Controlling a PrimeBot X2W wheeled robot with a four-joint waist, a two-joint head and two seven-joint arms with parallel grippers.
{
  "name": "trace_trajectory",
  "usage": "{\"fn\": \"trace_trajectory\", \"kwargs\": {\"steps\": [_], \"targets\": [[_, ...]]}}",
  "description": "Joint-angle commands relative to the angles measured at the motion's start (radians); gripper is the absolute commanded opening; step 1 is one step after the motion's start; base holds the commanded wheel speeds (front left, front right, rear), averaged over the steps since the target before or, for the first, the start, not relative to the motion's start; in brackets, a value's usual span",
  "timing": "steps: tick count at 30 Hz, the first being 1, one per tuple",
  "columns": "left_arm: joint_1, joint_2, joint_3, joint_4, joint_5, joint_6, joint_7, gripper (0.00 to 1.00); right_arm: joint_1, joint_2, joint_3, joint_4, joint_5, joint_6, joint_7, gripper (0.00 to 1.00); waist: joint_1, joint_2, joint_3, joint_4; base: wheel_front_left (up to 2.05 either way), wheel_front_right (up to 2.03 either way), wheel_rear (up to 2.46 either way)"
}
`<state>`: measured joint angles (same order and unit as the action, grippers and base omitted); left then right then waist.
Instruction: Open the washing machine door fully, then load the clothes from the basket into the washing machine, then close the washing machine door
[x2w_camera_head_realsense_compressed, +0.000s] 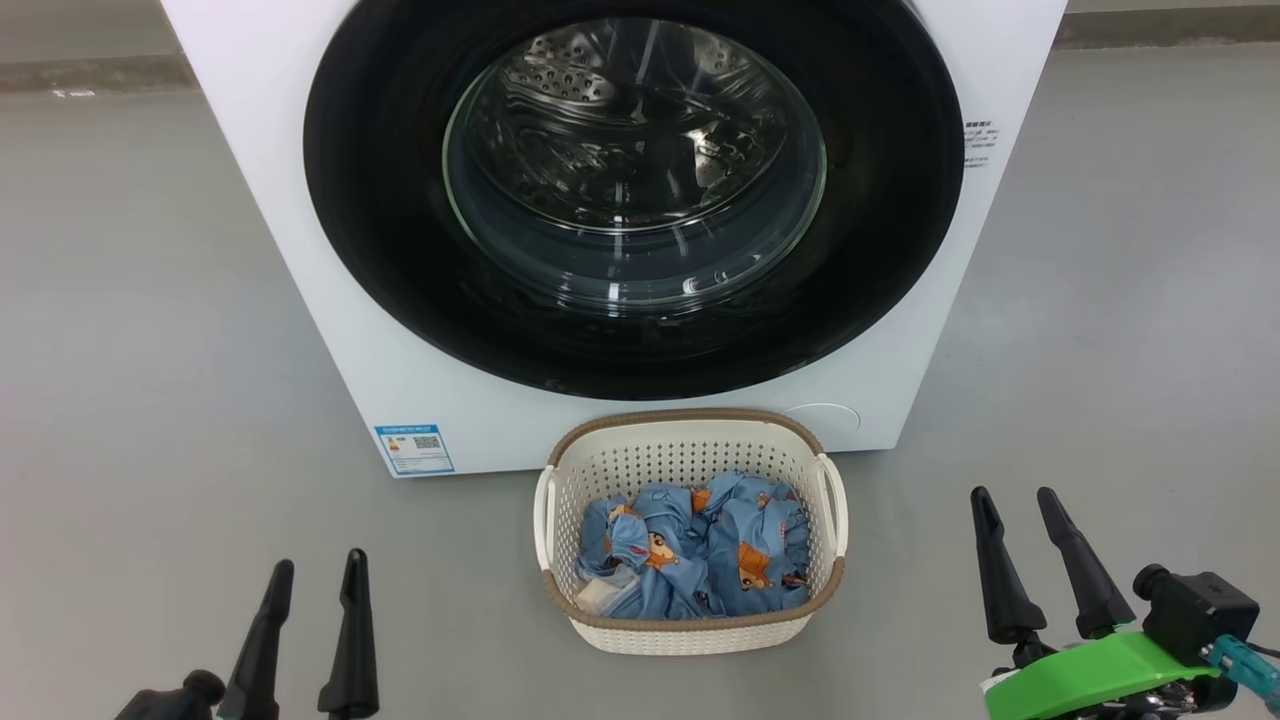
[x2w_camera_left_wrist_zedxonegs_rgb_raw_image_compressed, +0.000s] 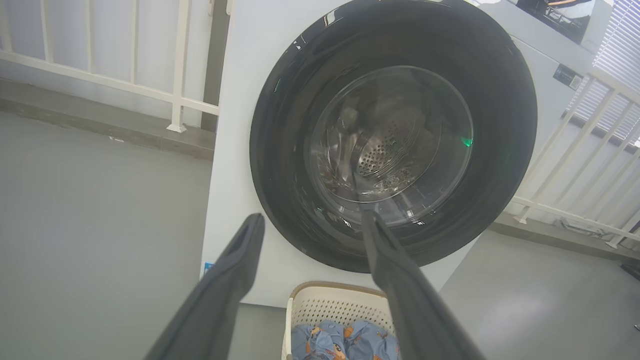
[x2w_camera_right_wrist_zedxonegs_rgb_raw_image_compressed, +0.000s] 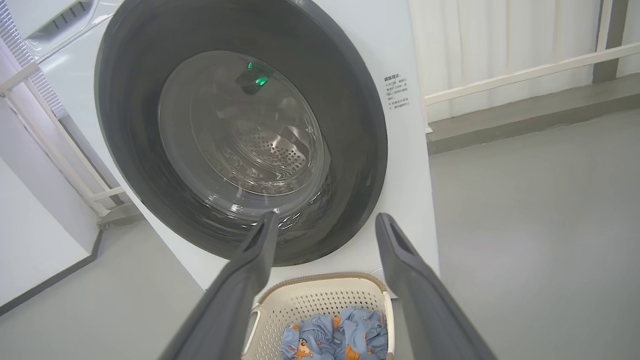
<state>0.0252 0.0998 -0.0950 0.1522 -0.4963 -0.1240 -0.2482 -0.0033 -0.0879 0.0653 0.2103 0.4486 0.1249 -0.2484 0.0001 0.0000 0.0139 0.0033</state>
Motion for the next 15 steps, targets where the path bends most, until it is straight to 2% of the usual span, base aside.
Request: {"fn": "trace_trajectory", "kwargs": {"steps": [1, 15], "targets": [[-0.017, 0.015, 0.027, -0.033, 0.027, -0.007, -0.014, 1.0, -0.003, -0.001, 0.021, -0.029, -0.033, 0.006, -0.013, 1.0, -0.0001, 0.0, 0.001, 0.0, 0.0, 0.0, 0.0], [-0.02, 0.008, 0.06, 0.016, 0.035, -0.007, -0.014, 1.0, 0.0, 0.009, -0.005, -0.016, -0.04, 0.006, -0.013, 1.0, -0.0001, 0.0, 0.001, -0.004, 0.0, 0.0, 0.0]]}}
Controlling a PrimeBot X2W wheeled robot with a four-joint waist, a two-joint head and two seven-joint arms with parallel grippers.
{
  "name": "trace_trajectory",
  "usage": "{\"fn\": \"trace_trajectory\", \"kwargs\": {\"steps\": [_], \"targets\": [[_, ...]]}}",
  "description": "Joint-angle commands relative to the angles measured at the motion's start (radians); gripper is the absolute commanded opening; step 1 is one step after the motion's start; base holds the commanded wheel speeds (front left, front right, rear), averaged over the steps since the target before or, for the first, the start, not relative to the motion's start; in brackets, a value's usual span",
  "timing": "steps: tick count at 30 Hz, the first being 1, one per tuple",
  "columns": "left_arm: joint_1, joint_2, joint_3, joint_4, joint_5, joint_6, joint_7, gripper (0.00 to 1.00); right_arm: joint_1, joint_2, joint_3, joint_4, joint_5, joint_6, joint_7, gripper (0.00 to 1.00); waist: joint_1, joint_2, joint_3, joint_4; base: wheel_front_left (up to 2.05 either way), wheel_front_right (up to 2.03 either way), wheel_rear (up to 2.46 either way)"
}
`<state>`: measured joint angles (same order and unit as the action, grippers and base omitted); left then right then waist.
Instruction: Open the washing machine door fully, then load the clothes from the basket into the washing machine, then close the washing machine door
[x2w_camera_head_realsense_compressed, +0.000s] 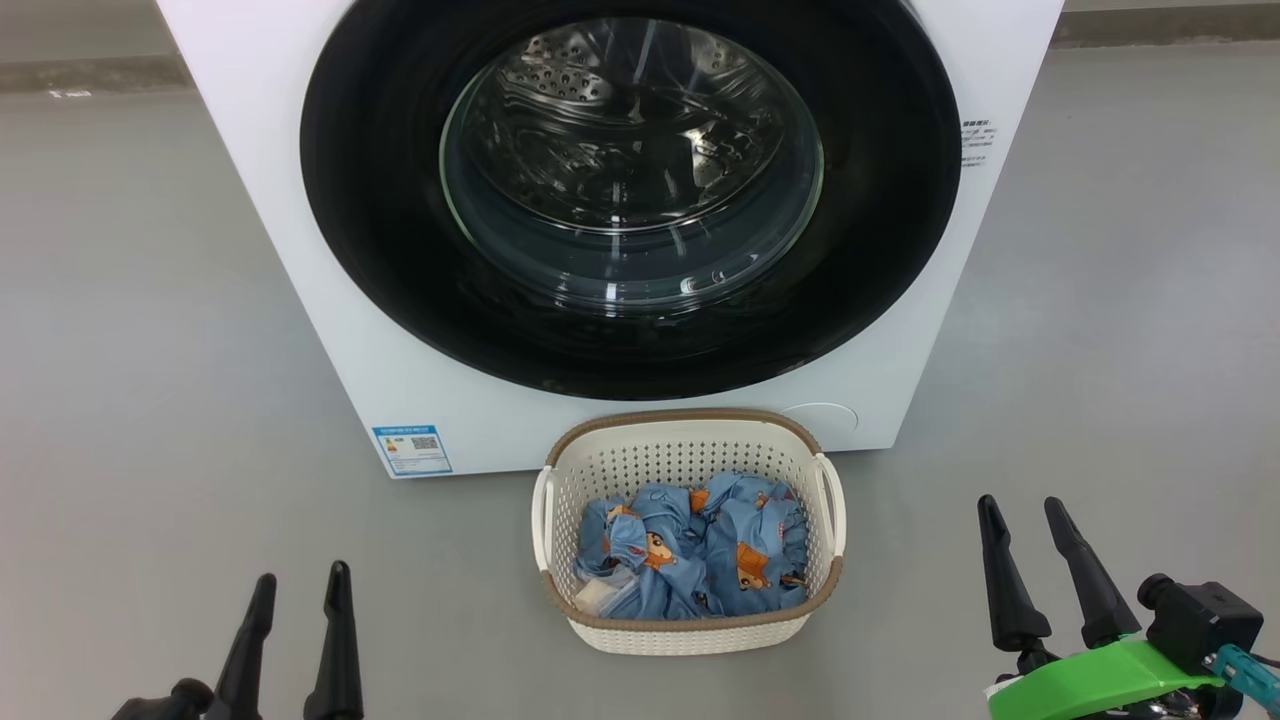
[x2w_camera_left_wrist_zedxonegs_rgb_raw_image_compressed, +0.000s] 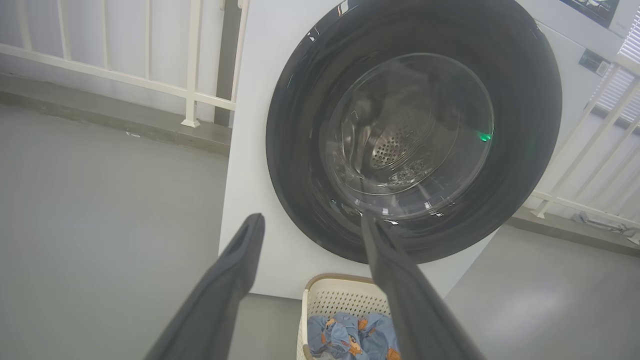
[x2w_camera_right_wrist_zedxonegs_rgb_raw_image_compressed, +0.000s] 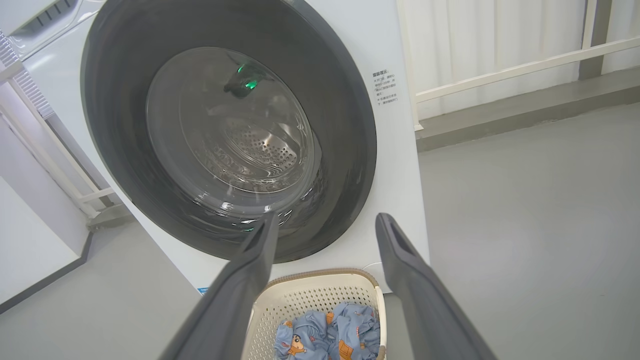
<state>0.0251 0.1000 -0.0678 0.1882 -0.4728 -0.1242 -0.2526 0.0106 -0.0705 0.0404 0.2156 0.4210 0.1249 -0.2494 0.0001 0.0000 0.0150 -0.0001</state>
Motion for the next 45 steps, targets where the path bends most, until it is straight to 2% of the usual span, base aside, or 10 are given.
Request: {"fn": "trace_trajectory", "kwargs": {"steps": [1, 22, 45], "targets": [[-0.02, 0.007, 0.036, -0.015, 0.014, -0.007, -0.009, 1.0, -0.013, -0.008, 0.019, -0.021, -0.013, 0.006, -0.012, 1.0, -0.0001, 0.0, 0.0, -0.001, 0.0, 0.0, 0.0], [-0.03, -0.006, 0.06, 0.002, 0.053, -0.007, -0.009, 1.0, -0.009, 0.001, 0.006, -0.019, -0.019, 0.006, -0.012, 1.0, -0.0001, 0.0, 0.007, -0.007, 0.13, 0.13, -0.25], [-0.054, -0.012, 0.057, -0.003, 0.049, -0.007, -0.009, 1.0, -0.03, 0.0, 0.008, -0.032, -0.01, 0.006, -0.012, 1.0, -0.0001, 0.0, 0.042, -0.003, 1.14, 1.14, -2.27]]}}
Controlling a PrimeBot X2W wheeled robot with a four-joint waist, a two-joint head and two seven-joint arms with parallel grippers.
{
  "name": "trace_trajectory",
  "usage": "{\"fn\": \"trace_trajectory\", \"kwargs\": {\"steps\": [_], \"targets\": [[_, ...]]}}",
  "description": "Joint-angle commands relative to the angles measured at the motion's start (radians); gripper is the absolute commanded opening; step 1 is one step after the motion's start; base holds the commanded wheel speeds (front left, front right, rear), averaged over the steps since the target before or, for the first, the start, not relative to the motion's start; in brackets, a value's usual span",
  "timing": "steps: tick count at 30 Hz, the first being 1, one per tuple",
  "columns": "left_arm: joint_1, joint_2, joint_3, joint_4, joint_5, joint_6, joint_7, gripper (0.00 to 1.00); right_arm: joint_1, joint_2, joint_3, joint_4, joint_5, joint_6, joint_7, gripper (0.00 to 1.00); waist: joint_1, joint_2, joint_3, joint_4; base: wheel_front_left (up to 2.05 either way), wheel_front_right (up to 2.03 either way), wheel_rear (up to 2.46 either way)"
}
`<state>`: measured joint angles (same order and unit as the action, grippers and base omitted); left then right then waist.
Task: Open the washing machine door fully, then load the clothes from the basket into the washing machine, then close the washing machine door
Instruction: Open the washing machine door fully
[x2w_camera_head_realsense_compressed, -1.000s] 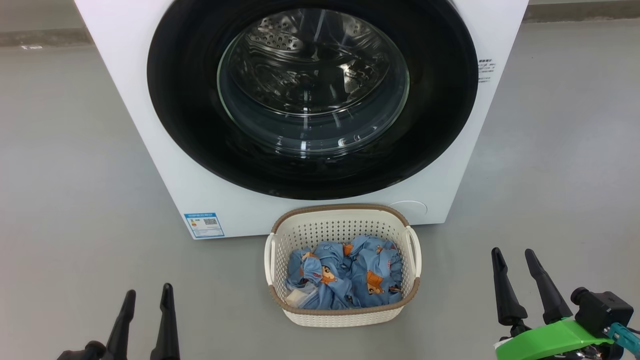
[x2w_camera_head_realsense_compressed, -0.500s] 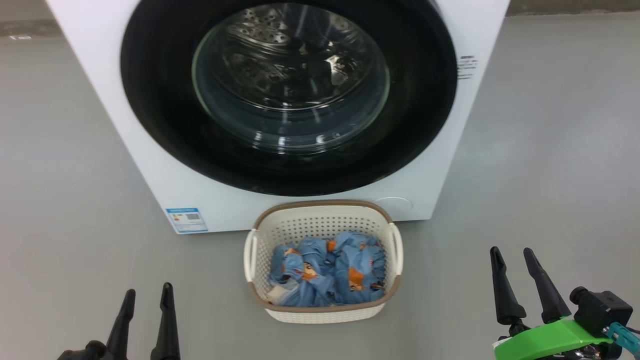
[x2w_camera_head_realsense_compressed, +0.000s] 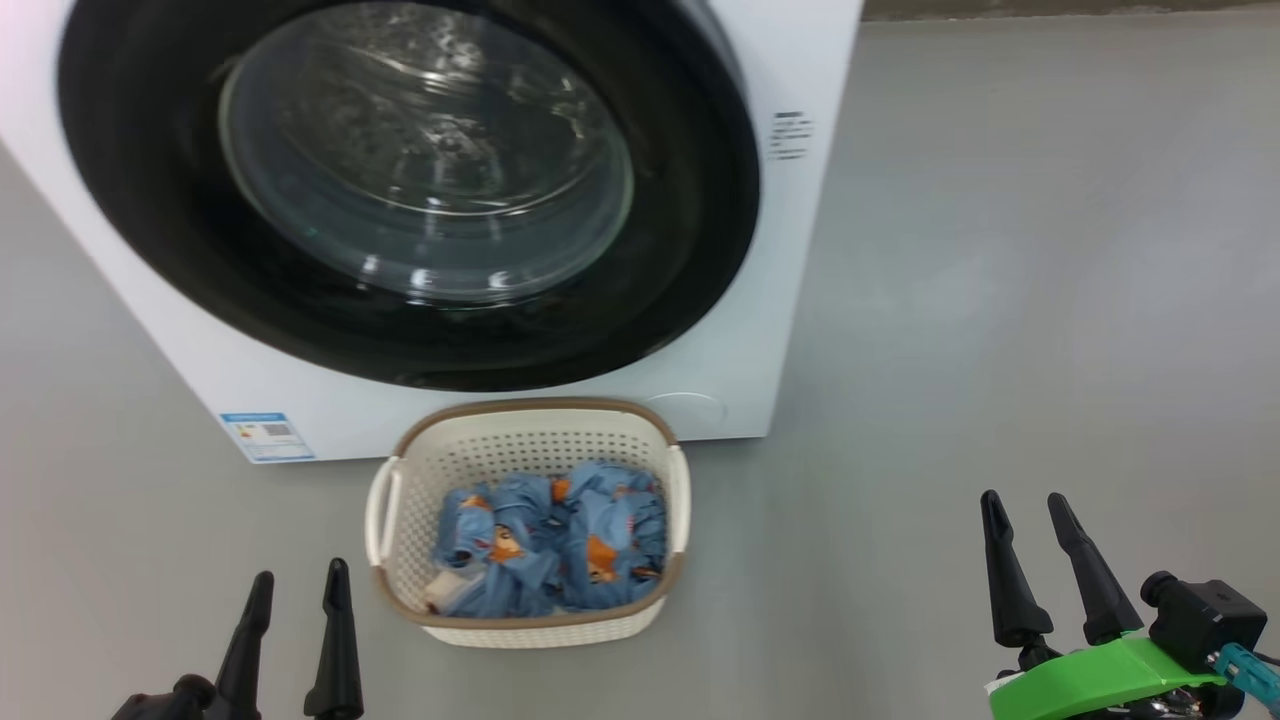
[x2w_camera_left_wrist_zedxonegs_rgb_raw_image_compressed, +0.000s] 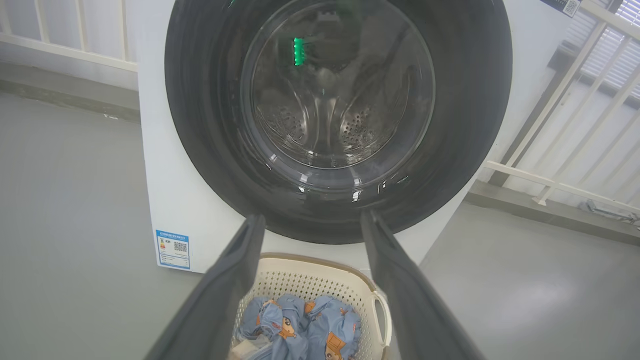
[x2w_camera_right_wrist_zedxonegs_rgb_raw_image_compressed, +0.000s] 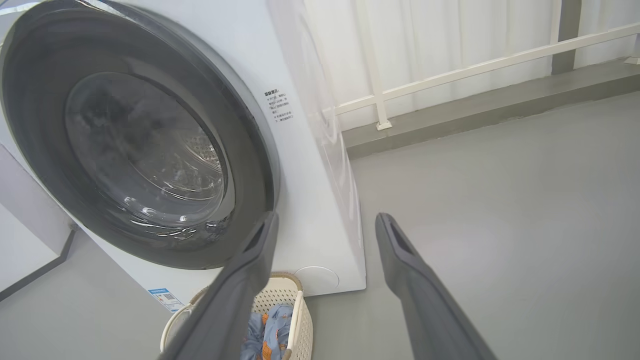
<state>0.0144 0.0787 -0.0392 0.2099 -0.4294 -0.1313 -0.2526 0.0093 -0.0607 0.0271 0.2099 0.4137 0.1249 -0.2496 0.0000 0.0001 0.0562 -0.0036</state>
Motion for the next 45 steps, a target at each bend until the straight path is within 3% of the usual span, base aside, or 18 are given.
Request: {"fn": "trace_trajectory", "kwargs": {"steps": [1, 12, 21, 22, 23, 24, 25, 39, 45], "targets": [[-0.045, 0.009, 0.028, -0.025, 0.005, 0.001, -0.009, 1.0, -0.03, -0.009, 0.021, -0.026, -0.003, 0.006, -0.012, 1.0, 0.0, -0.0001, 0.001, 0.0, 1.23, 1.23, -2.46], [-0.048, 0.008, 0.018, -0.044, -0.052, 0.001, -0.009, 1.0, -0.034, -0.008, 0.016, -0.024, -0.004, 0.006, -0.012, 1.0, 0.0, -0.0001, -0.001, -0.001, 1.0, 1.0, -2.01], [-0.044, 0.004, 0.002, -0.04, -0.067, 0.001, -0.009, 1.0, -0.051, -0.005, 0.02, -0.024, -0.003, 0.006, -0.012, 1.0, 0.0, -0.0001, -0.008, 0.003, 0.26, 0.26, -0.51], [-0.044, 0.003, 0.001, -0.04, -0.069, 0.001, -0.009, 1.0, -0.057, -0.005, 0.028, -0.021, 0.002, 0.006, -0.012, 0.96, 0.0, -0.0001, -0.009, 0.003, 0.0, 0.0, 0.0], [-0.044, 0.003, 0.0, -0.039, -0.071, 0.001, -0.009, 1.0, -0.066, -0.006, 0.035, -0.019, 0.009, 0.006, -0.012, 0.46, 0.0, -0.0001, -0.01, 0.003, 0.0, 0.0, 0.0], [-0.043, 0.002, 0.0, -0.038, -0.072, 0.001, -0.009, 1.0, -0.077, -0.007, 0.042, -0.02, 0.018, 0.006, -0.012, 0.19, 0.0, -0.0001, -0.01, 0.003, 0.0, 0.0, 0.0], [-0.043, 0.001, -0.001, -0.038, -0.074, 0.001, -0.009, 1.0, -0.089, -0.008, 0.048, -0.022, 0.028, 0.006, -0.012, 0.0, 0.0, -0.0001, -0.011, 0.003, 0.0, 0.0, 0.0], [-0.072, -0.005, -0.027, -0.04, -0.082, 0.001, -0.009, 1.0, -0.402, 0.0, 0.063, -0.07, 0.29, 0.006, -0.012, 0.0, 0.0, -0.0001, 0.016, 0.013, 0.0, 0.0, 0.0], [-0.107, -0.007, -0.058, -0.038, -0.093, 0.001, -0.009, 1.0, -0.553, -0.024, 0.065, -0.013, 0.476, 0.006, -0.012, 0.0, 0.0, -0.0001, 0.051, 0.052, 0.0, 0.0, 0.0]]}}
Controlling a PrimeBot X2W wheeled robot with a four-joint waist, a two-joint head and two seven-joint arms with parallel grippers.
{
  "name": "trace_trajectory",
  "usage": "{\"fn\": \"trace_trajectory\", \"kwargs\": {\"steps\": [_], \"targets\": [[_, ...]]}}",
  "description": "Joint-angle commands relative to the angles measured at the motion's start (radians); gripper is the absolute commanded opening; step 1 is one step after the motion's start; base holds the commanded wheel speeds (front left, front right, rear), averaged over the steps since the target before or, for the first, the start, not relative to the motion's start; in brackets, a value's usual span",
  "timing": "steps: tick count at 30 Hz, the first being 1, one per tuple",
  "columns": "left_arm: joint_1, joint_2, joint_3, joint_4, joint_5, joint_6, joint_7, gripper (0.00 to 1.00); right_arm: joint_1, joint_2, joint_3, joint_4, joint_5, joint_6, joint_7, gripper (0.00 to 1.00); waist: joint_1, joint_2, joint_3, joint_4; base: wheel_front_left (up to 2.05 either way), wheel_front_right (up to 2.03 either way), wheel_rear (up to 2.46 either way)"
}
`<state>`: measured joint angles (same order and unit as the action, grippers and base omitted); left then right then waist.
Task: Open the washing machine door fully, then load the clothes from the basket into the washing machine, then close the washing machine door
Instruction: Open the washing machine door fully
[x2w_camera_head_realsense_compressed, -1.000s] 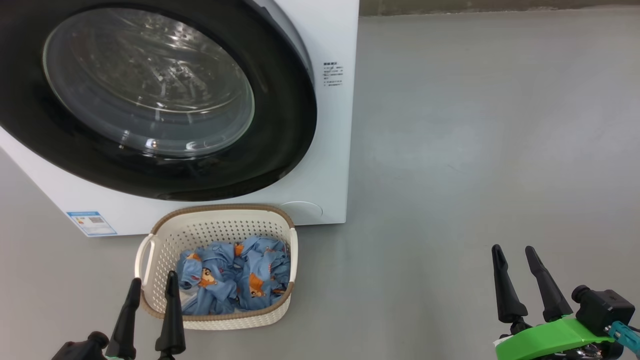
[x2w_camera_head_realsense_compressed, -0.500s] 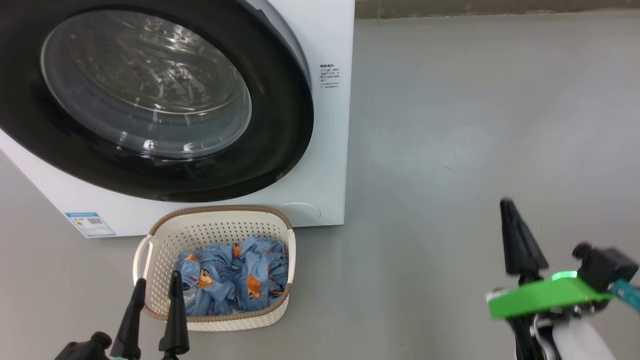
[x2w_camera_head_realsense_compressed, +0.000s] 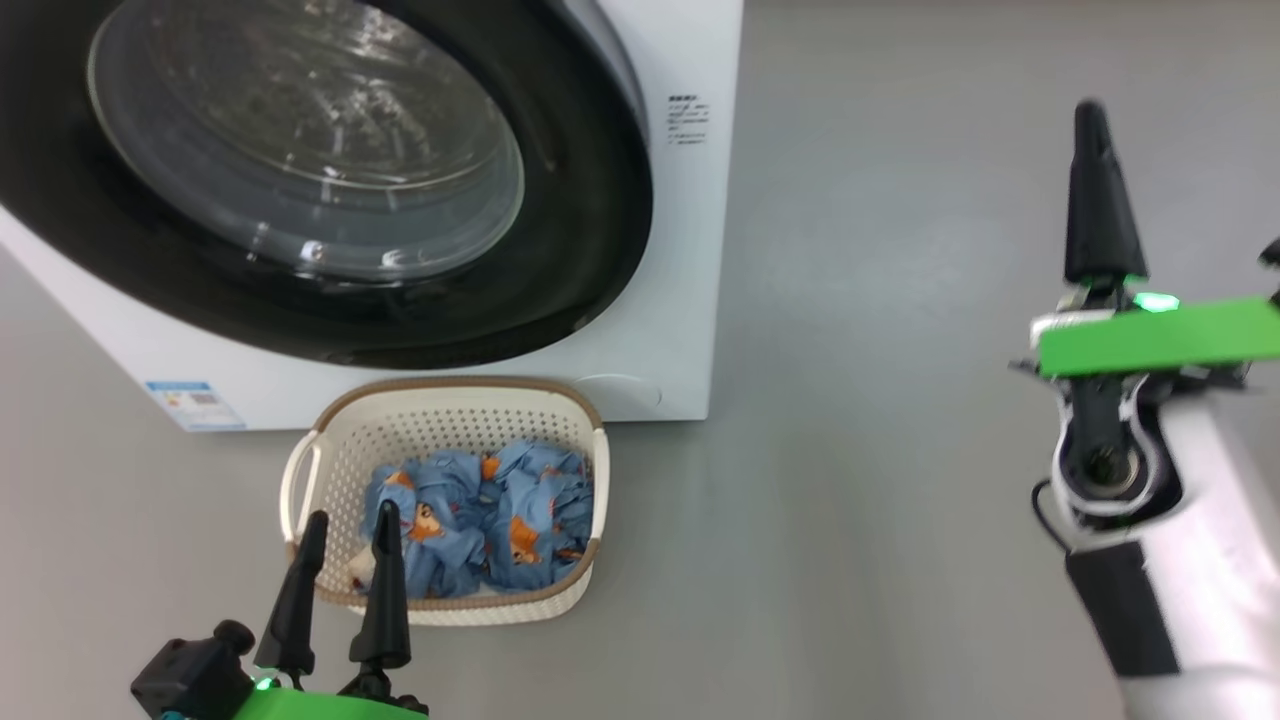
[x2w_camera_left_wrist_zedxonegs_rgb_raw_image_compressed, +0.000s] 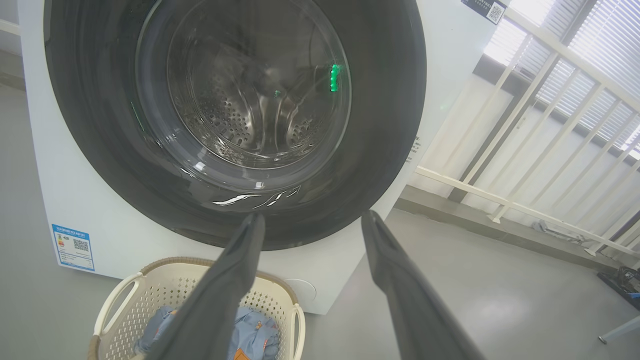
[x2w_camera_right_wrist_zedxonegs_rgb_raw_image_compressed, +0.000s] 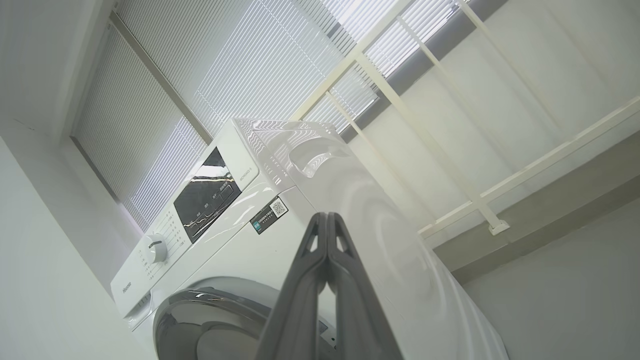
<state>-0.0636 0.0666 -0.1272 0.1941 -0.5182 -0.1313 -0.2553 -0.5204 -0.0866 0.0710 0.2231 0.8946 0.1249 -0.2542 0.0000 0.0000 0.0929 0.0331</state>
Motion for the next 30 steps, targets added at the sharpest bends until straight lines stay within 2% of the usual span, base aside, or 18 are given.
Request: {"fn": "trace_trajectory", "kwargs": {"steps": [1, 8, 13, 16, 20, 26, 30], "targets": [[-0.033, 0.004, 0.026, -0.022, -0.006, 0.001, -0.006, 1.0, -0.045, -0.009, 0.029, -0.018, 0.026, 0.006, -0.008, 0.0, 0.0, 0.0, 0.021, 0.023, 0.0, 0.0, 0.0], [-0.069, -0.001, 0.002, -0.023, -0.016, 0.001, -0.006, 1.0, -0.188, -0.11, 0.108, 0.063, 0.254, 0.006, -0.008, 0.0, 0.0, 0.0, 0.081, 0.085, 0.0, 0.0, 0.0], [-0.113, -0.007, -0.024, -0.026, -0.023, 0.001, -0.006, 1.0, -0.281, -0.199, 0.197, 0.069, 0.445, 0.006, 0.01, 0.0, 0.0, 0.0, 0.138, 0.137, 0.0, 0.0, 0.0], [-0.139, -0.01, -0.042, -0.027, -0.031, 0.001, -0.006, 1.0, -0.329, -0.255, 0.241, 0.073, 0.541, 0.006, 0.079, 0.0, 0.0, 0.0, 0.172, 0.167, 0.0, 0.0, 0.0], [-0.165, -0.013, -0.06, -0.024, -0.042, 0.001, -0.006, 1.0, -0.392, -0.313, 0.3, 0.092, 0.606, 0.006, 0.193, 0.0, 0.0, 0.0, 0.213, 0.197, 0.0, 0.0, 0.0], [-0.195, -0.015, -0.083, -0.018, -0.057, 0.001, -0.006, 1.0, -0.479, -0.336, 0.361, 0.137, 0.678, 0.006, 0.374, 0.0, 0.0, 0.0, 0.267, 0.223, 0.0, 0.0, 0.0], [-0.219, -0.016, -0.101, -0.02, -0.072, 0.001, -0.006, 1.0, -0.53, -0.343, 0.364, 0.158, 0.714, 0.006, 0.474, 0.0, 0.0, 0.0, 0.302, 0.24, 0.0, 0.0, 0.0]]}}
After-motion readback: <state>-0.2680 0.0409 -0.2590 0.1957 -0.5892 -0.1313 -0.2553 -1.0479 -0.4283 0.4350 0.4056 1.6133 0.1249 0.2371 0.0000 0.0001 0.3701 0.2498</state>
